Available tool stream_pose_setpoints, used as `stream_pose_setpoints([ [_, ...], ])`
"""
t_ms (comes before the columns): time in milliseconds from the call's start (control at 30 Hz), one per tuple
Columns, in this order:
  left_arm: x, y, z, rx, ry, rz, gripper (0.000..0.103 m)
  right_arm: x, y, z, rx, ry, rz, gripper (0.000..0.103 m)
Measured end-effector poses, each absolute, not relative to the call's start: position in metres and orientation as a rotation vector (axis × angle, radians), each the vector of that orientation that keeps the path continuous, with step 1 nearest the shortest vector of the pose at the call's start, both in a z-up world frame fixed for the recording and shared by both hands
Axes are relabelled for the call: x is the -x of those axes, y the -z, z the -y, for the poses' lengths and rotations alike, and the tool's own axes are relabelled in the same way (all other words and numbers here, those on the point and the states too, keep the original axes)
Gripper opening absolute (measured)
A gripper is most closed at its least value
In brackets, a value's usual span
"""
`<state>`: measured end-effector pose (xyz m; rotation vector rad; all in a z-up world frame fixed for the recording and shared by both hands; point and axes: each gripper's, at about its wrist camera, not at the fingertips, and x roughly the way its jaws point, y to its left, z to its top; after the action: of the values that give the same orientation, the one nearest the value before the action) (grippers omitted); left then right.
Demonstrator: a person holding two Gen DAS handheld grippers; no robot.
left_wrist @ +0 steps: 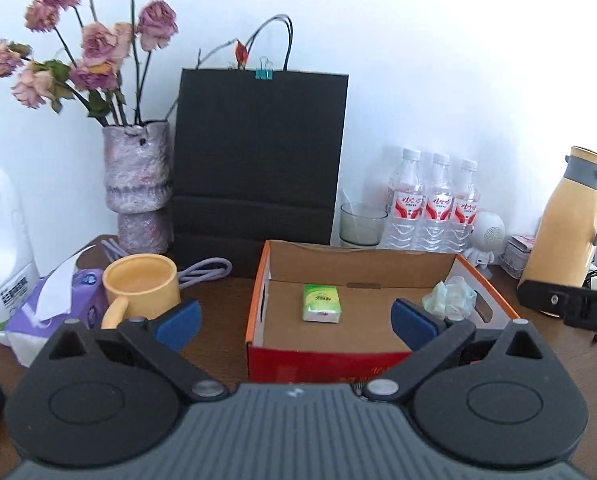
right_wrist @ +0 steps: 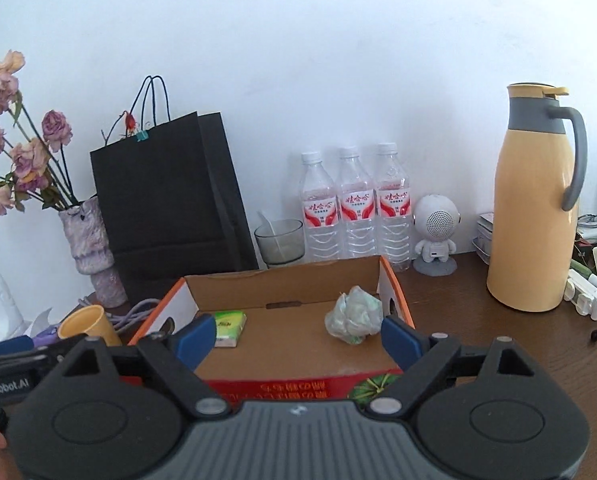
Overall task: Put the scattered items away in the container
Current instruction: 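Withdraw both tools from the box back over the desk, then grasp the small clear packet with the left tool while the right tool grasps the plush dog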
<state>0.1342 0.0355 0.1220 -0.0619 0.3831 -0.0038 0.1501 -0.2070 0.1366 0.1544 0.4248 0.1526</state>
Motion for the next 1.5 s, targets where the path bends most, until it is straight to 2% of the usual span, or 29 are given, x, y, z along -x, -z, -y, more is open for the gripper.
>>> stream_pose_setpoints([
  [200,-0.081,-0.085,-0.029,0.069,0.068,-0.415,0.103,-0.097,-0.103,0.219,-0.138,-0.142,-0.425,0.095],
  [333,-0.033,-0.073,-0.021,0.015,0.069,-0.408,0.103,-0.061,-0.081,0.223,-0.099,-0.153,-0.471,0.095],
  [533,0.032,-0.056,-0.02,-0.025,0.098,-0.428,0.103,-0.003,-0.07,0.234,-0.056,-0.187,-0.45,0.103],
  [633,0.052,-0.045,-0.031,-0.018,0.078,-0.461,0.103,0.022,-0.064,0.245,-0.086,-0.191,-0.449,0.103],
  [767,0.055,-0.036,-0.047,0.049,0.079,-0.552,0.103,0.039,-0.049,0.251,-0.166,-0.247,-0.478,0.103],
  [967,0.018,-0.035,-0.043,0.027,0.124,-0.586,0.103,0.009,-0.044,0.231,-0.114,-0.248,-0.54,0.103],
  [1067,-0.012,-0.036,-0.04,-0.015,0.129,-0.611,0.103,-0.02,-0.044,0.22,-0.029,-0.223,-0.565,0.092],
  [1133,-0.032,-0.036,-0.041,-0.042,0.142,-0.616,0.099,-0.041,-0.044,0.215,0.004,-0.238,-0.576,0.085],
  [1200,-0.052,-0.036,-0.045,-0.027,0.164,-0.638,0.09,-0.06,-0.046,0.211,0.029,-0.271,-0.571,0.085],
  [1267,-0.07,-0.034,-0.048,-0.009,0.209,-0.674,0.075,-0.078,-0.048,0.204,0.076,-0.302,-0.578,0.084],
  [1433,-0.095,-0.025,-0.046,-0.031,0.234,-0.716,0.064,-0.109,-0.056,0.189,0.159,-0.353,-0.566,0.079],
  [1500,-0.1,-0.02,-0.048,-0.009,0.232,-0.75,0.05,-0.115,-0.056,0.179,0.18,-0.386,-0.58,0.079],
])
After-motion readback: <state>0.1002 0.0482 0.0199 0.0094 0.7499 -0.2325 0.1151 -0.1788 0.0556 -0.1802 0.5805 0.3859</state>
